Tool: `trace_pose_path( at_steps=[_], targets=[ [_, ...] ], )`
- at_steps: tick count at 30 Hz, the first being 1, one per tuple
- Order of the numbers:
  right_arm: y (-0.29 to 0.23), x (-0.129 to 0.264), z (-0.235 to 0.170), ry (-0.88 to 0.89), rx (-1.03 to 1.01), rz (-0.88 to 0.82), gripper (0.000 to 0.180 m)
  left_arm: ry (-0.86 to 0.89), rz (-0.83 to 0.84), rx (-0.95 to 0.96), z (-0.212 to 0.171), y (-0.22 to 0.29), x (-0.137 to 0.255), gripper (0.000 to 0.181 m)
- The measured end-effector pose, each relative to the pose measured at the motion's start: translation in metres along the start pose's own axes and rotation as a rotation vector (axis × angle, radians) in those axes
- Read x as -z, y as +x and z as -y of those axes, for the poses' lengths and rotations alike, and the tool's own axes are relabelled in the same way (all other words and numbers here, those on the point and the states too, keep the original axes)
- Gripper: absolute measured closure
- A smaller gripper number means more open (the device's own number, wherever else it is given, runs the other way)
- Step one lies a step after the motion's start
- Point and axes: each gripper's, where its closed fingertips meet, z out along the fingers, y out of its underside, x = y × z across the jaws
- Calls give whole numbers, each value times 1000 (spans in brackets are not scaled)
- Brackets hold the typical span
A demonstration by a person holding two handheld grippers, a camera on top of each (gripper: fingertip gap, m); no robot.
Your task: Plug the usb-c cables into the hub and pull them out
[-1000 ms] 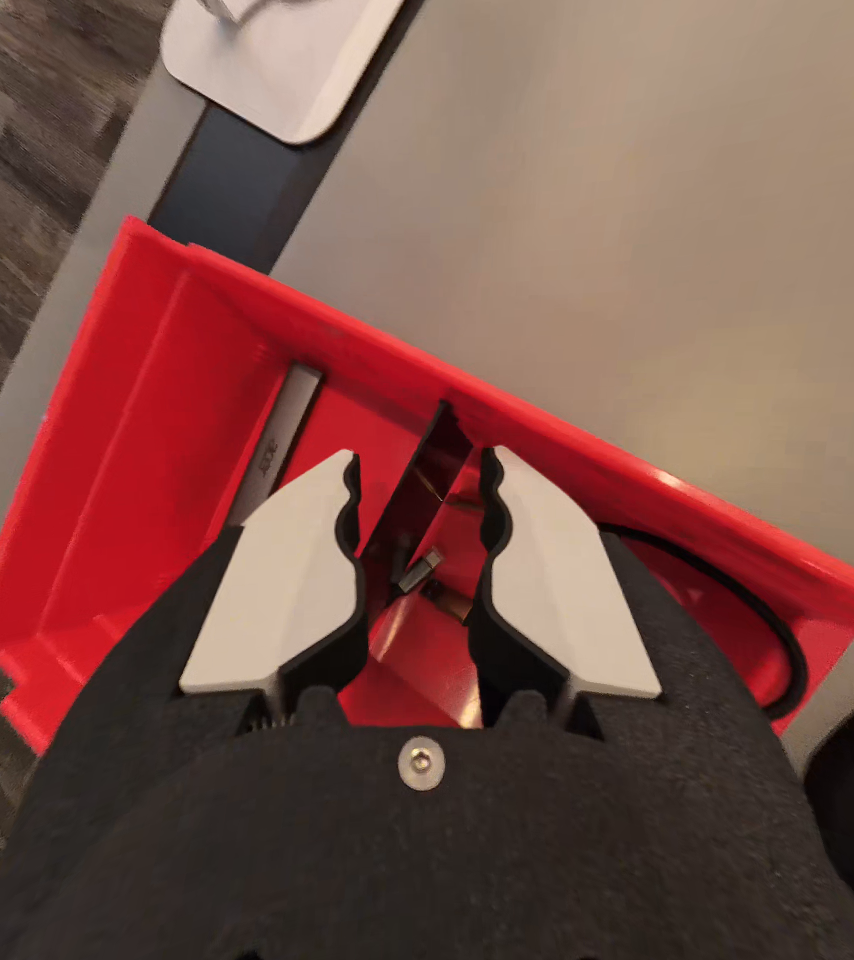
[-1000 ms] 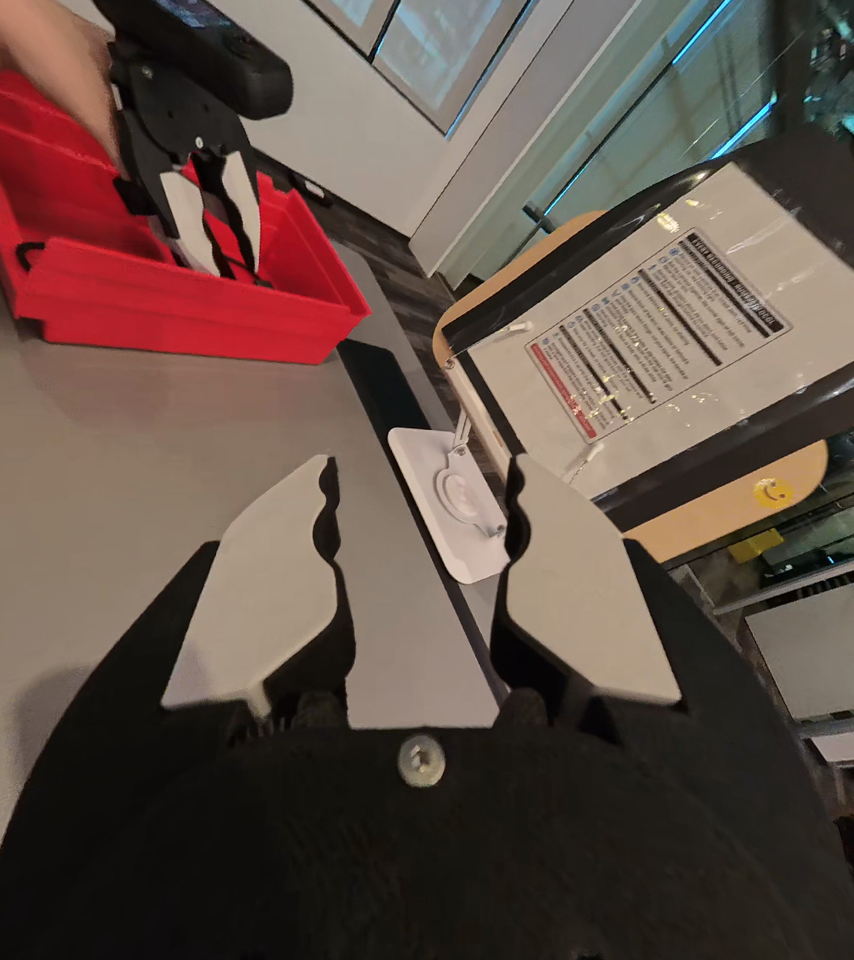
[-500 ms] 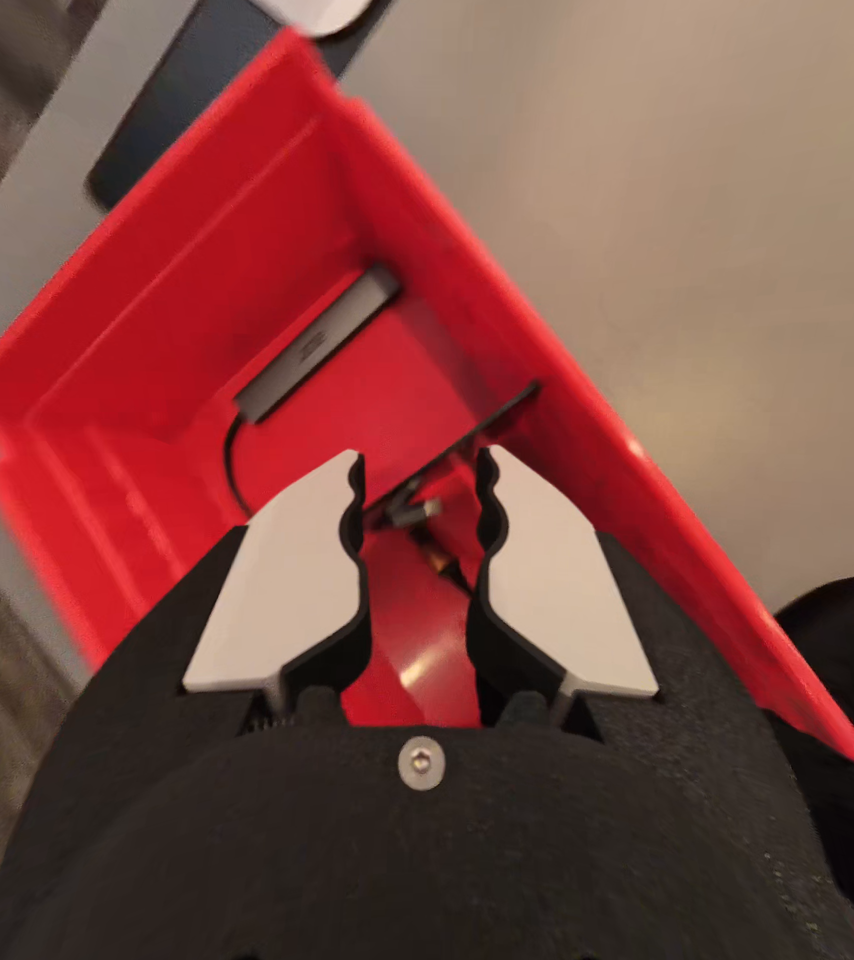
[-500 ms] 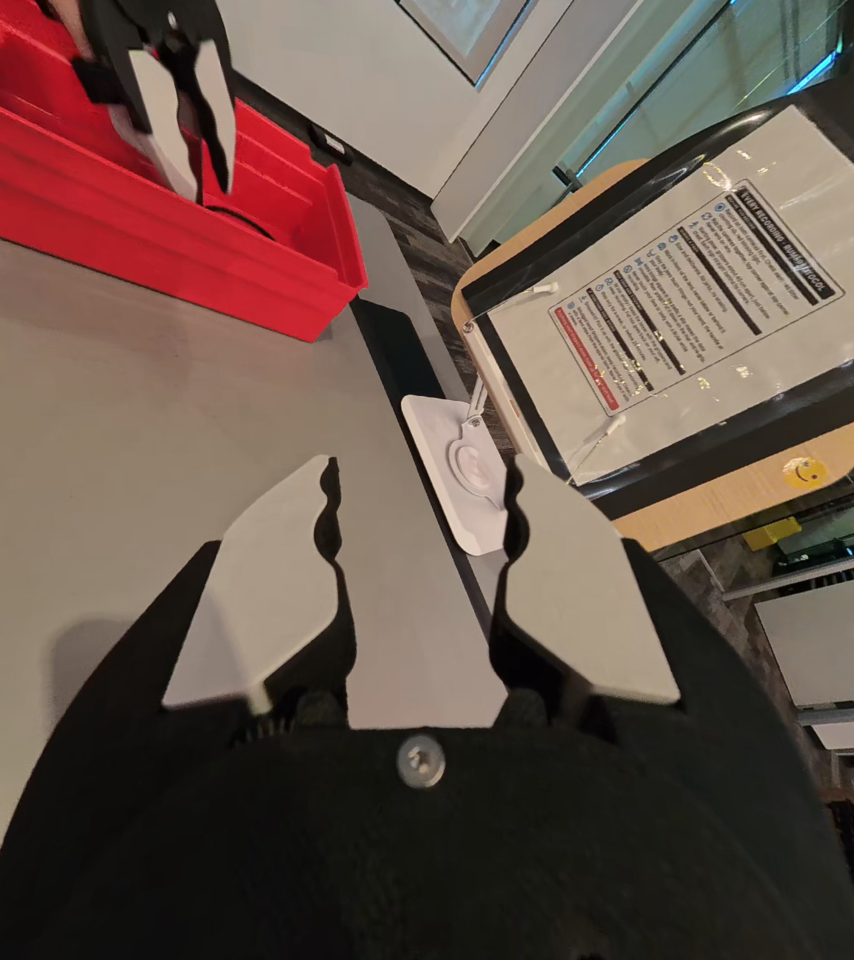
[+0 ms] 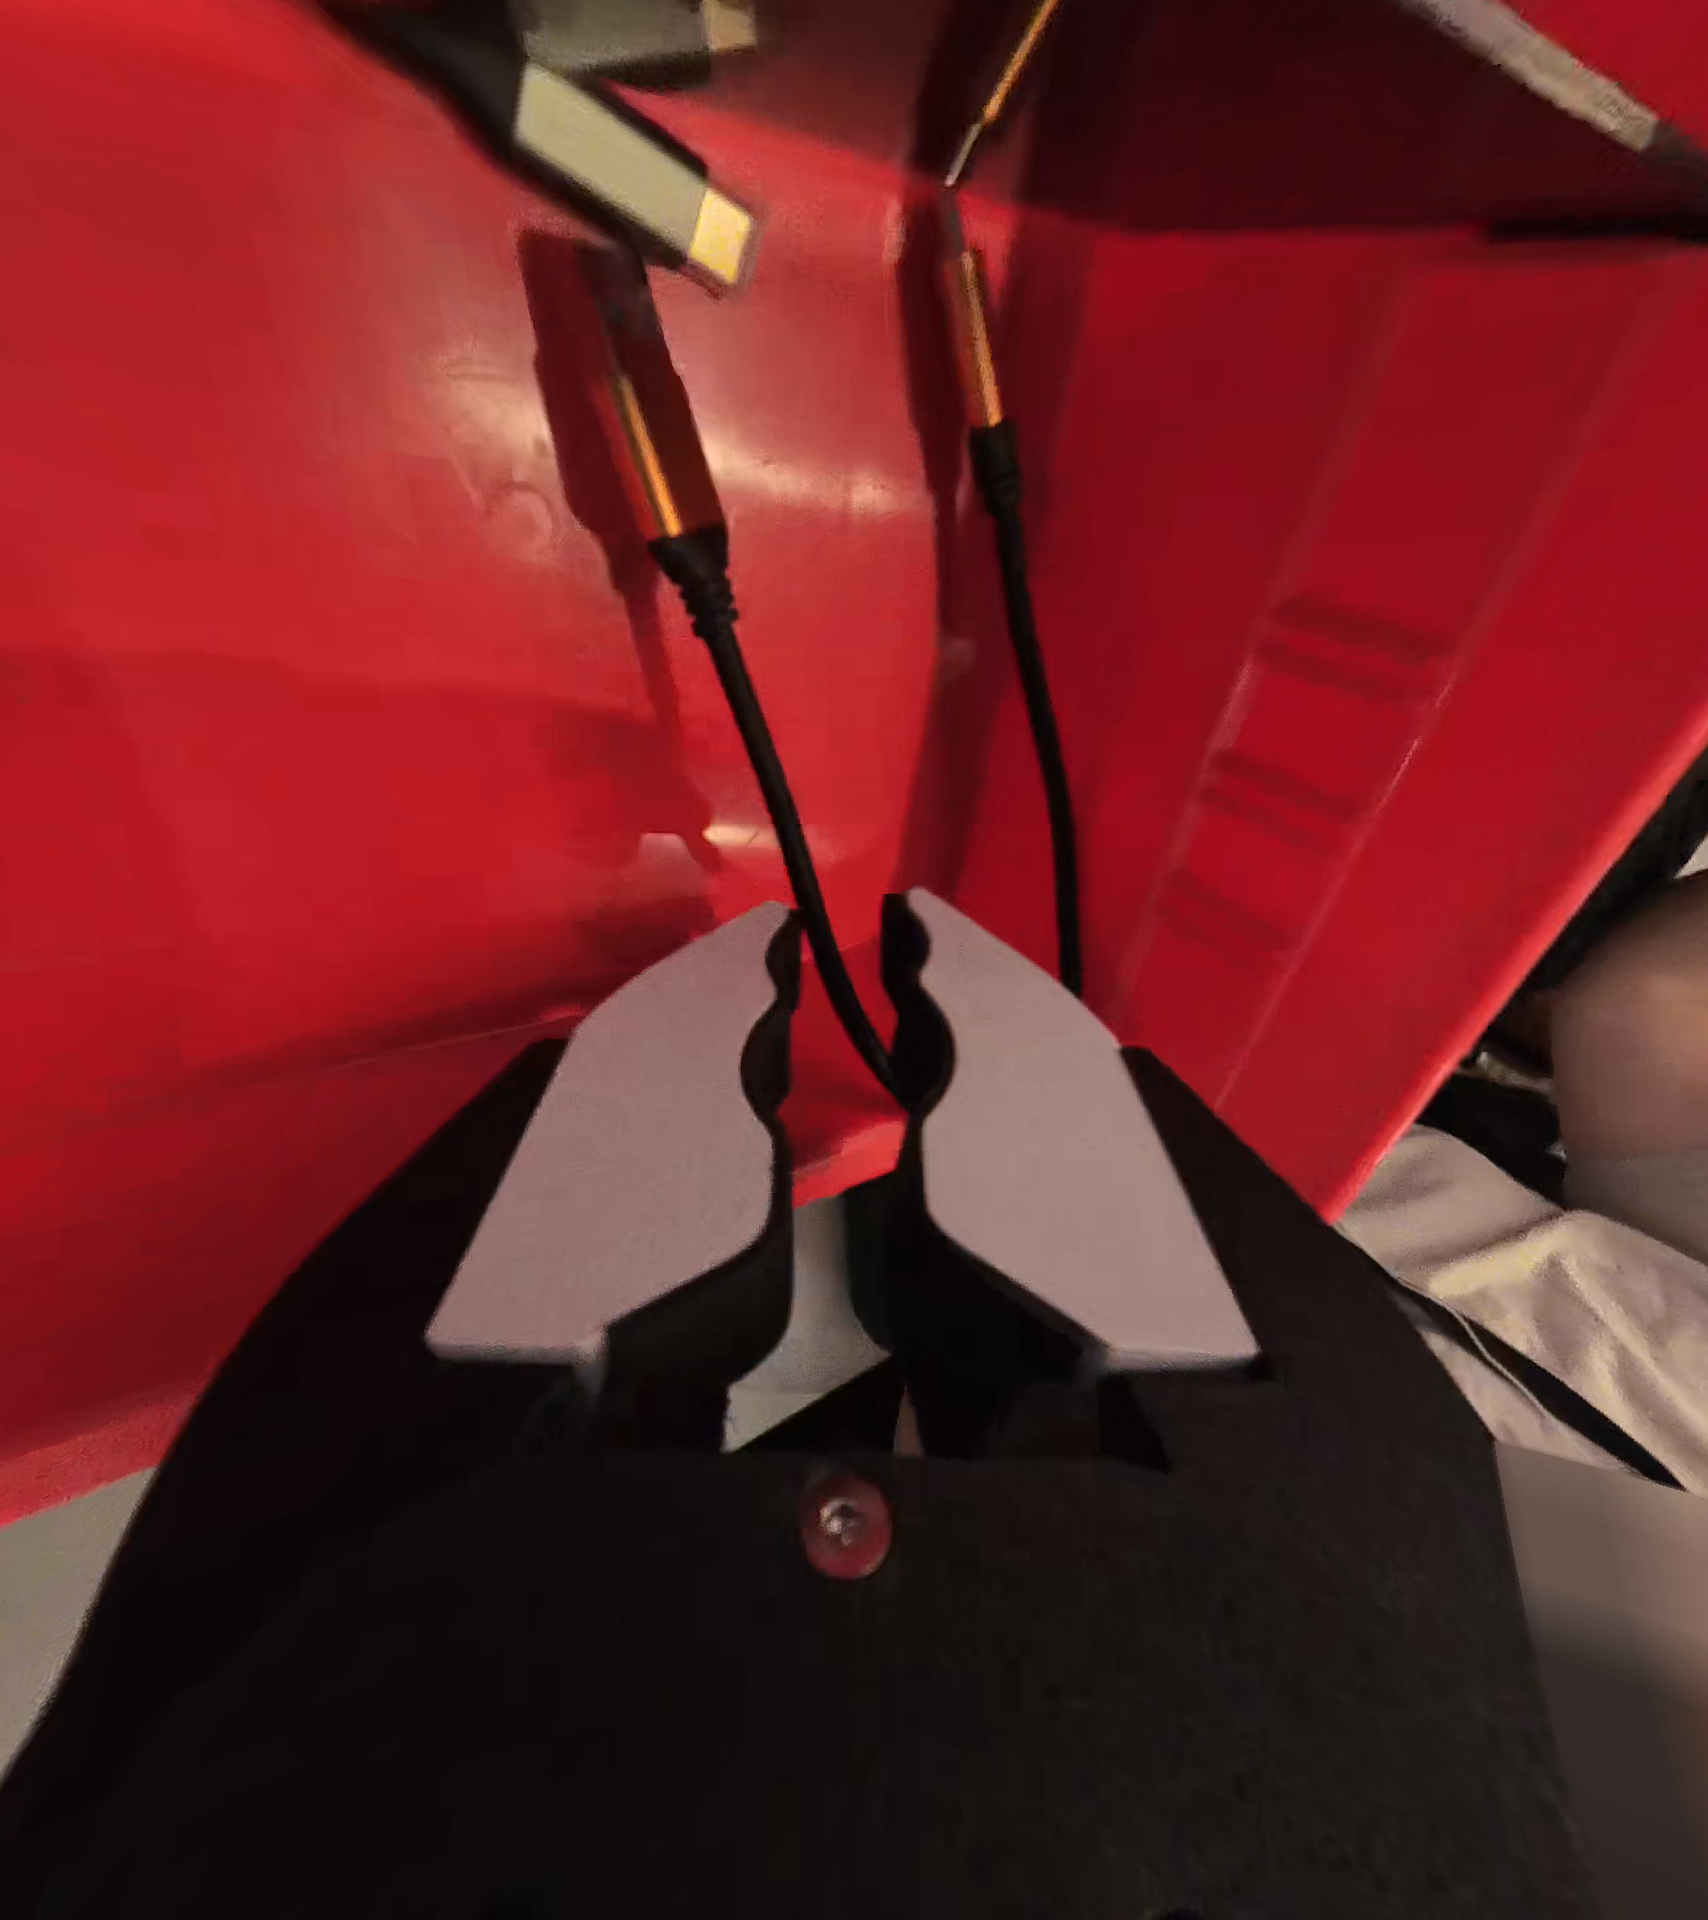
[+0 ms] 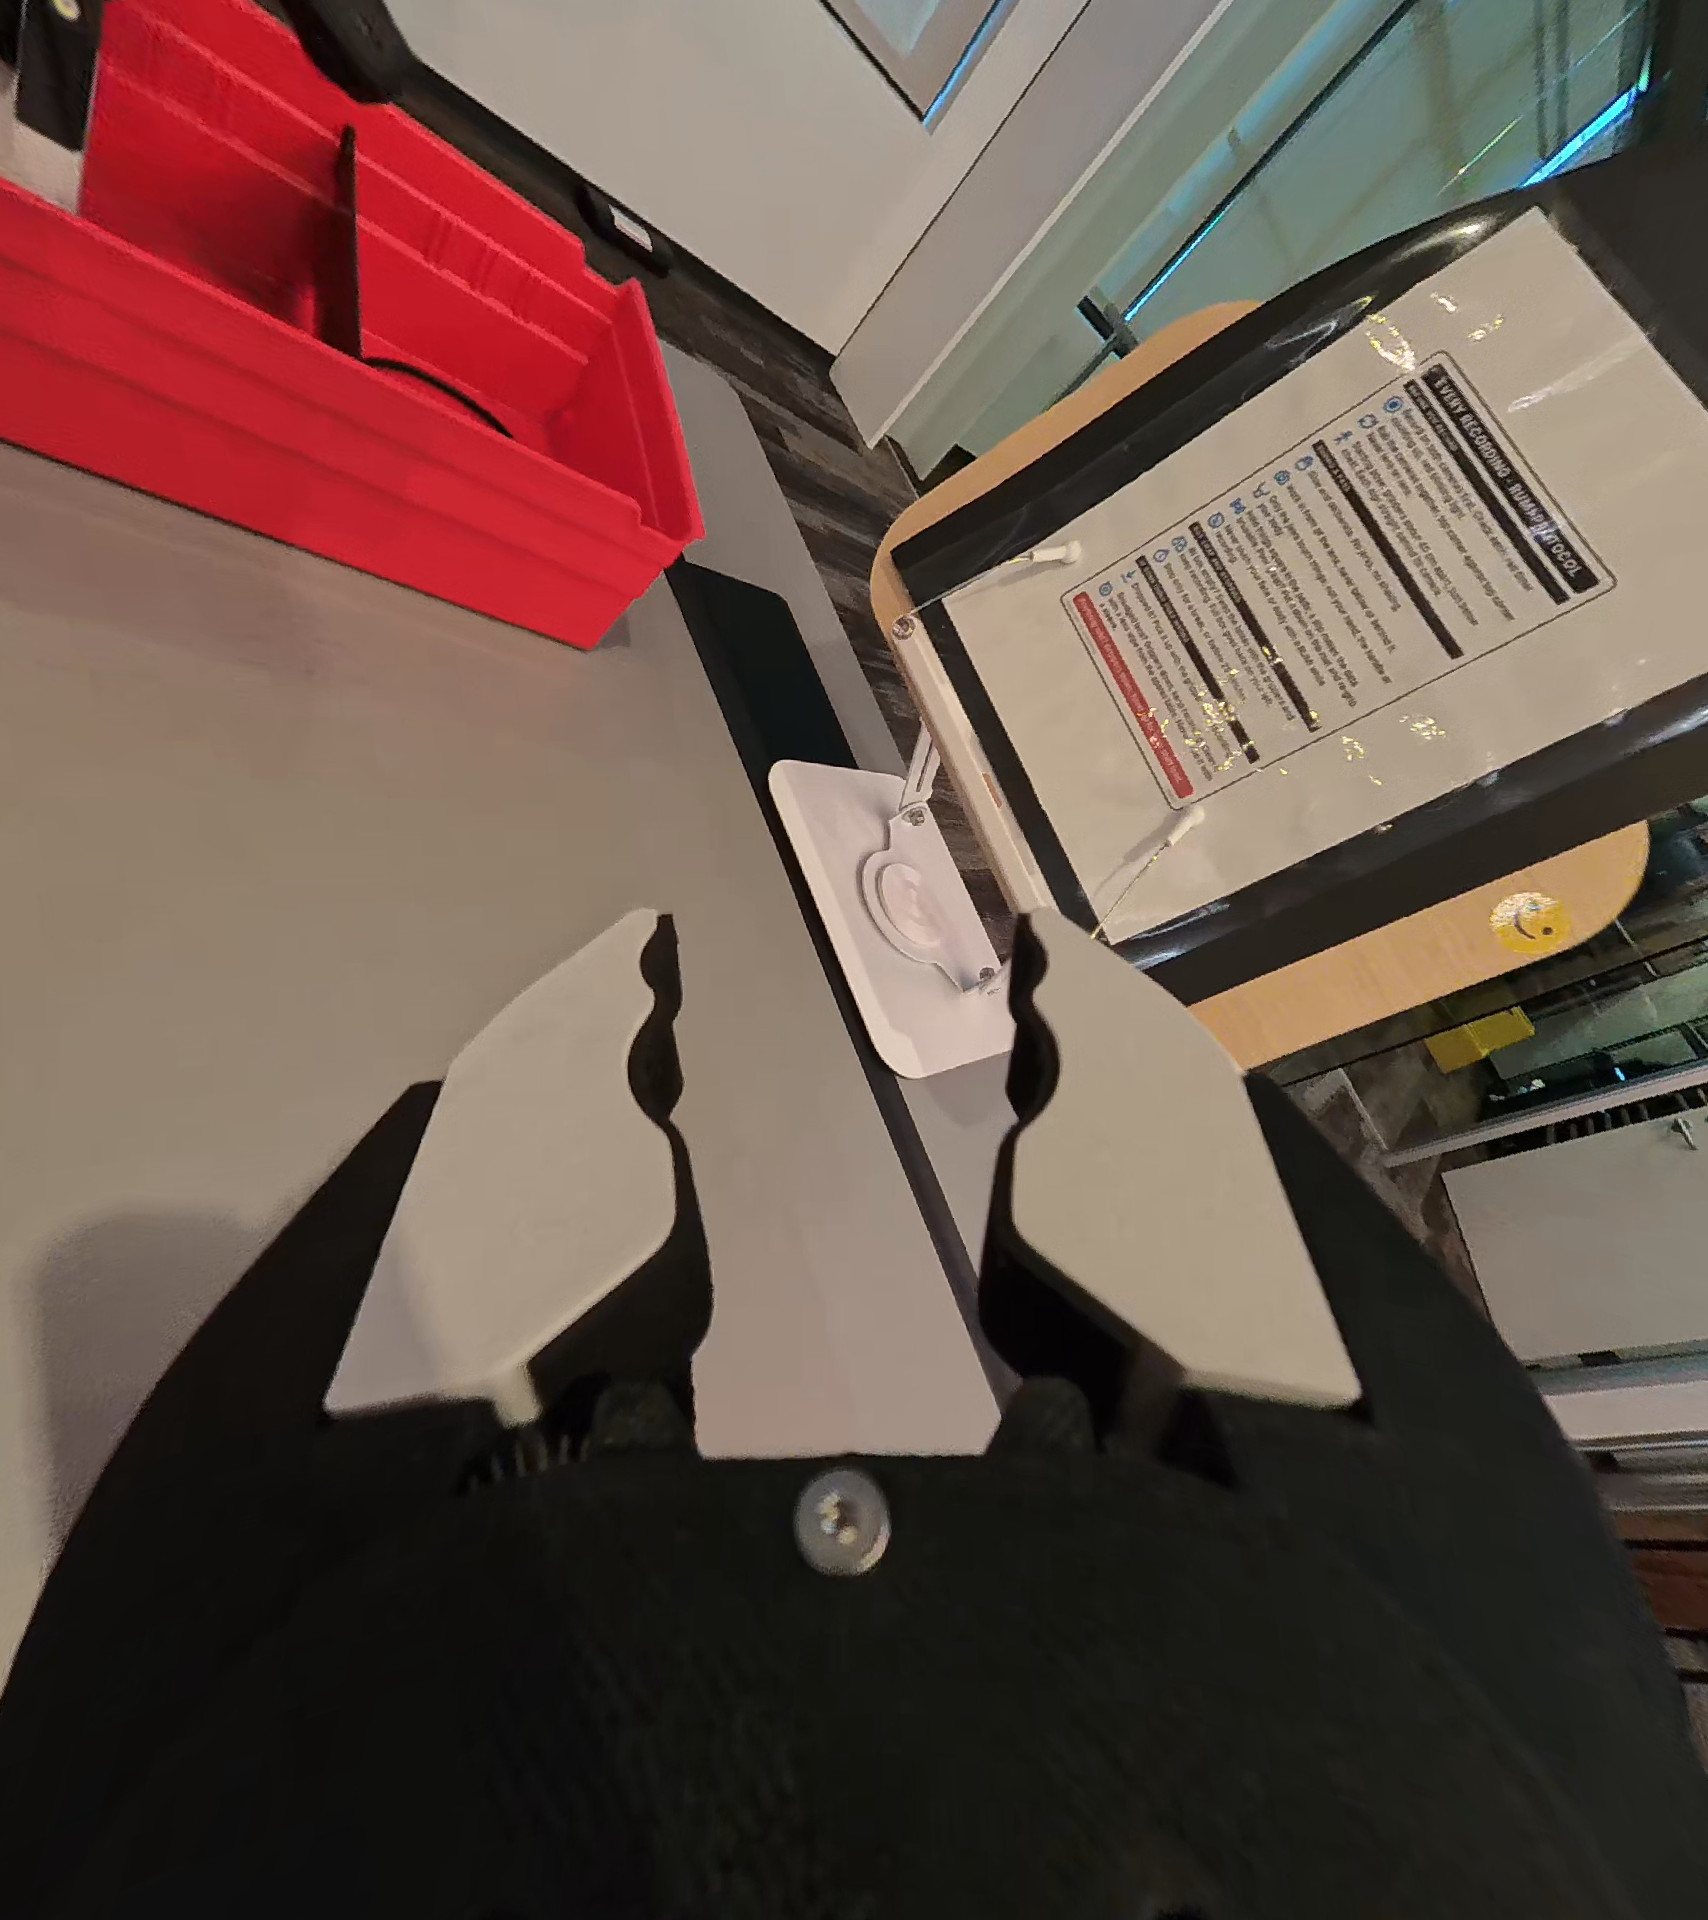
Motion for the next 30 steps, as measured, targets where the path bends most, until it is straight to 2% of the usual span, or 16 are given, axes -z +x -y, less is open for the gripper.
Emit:
trace_pose_path(
  at_steps=[1,8,13,16,18,21,23,25,30],
  targets=[
    [0,0,0,-4,4,-1,118,-11,-5,-12,0,1,-1,171],
    [-1,-3,-6,-23,-4,6,118,-11,23,-156,-1,21,4,178],
    [-2,-5,-7,-38,12,0,118,74,169,-143,-10,15,35,177],
    [-2,-4,-7,-41,19,-4,118,243,284,-125,-19,17,76,177],
    [-1,-4,-7,-44,24,-8,118,440,333,-175,-23,38,113,177],
    [0,-3,-7,-50,31,-15,118,720,324,-440,-32,105,154,177],
    [0,-2,-7,-53,35,-20,118,753,251,-646,-45,155,150,178],
    [1,-1,-9,-60,38,-24,118,710,210,-801,-50,190,134,177],
    [7,7,-16,-85,43,-48,118,384,51,-1042,-27,252,49,178]
  ],
)
